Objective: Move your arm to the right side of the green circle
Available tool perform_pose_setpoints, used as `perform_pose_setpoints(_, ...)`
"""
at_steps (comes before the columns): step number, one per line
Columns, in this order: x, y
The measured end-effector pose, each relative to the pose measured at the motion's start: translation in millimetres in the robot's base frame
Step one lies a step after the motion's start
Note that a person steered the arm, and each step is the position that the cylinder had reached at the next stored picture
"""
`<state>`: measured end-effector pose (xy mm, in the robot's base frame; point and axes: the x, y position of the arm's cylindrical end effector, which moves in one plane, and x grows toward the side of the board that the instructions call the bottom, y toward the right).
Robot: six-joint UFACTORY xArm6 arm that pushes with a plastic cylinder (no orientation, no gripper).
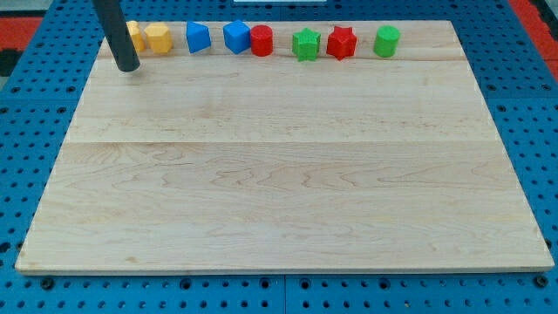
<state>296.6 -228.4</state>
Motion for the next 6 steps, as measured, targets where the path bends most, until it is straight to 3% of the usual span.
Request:
perform_pose_setpoints(1, 1.9, 25.8)
perform_pose_setpoints(5, 3.1, 445.9)
perform_pose_setpoints(6, -56.4, 487.3)
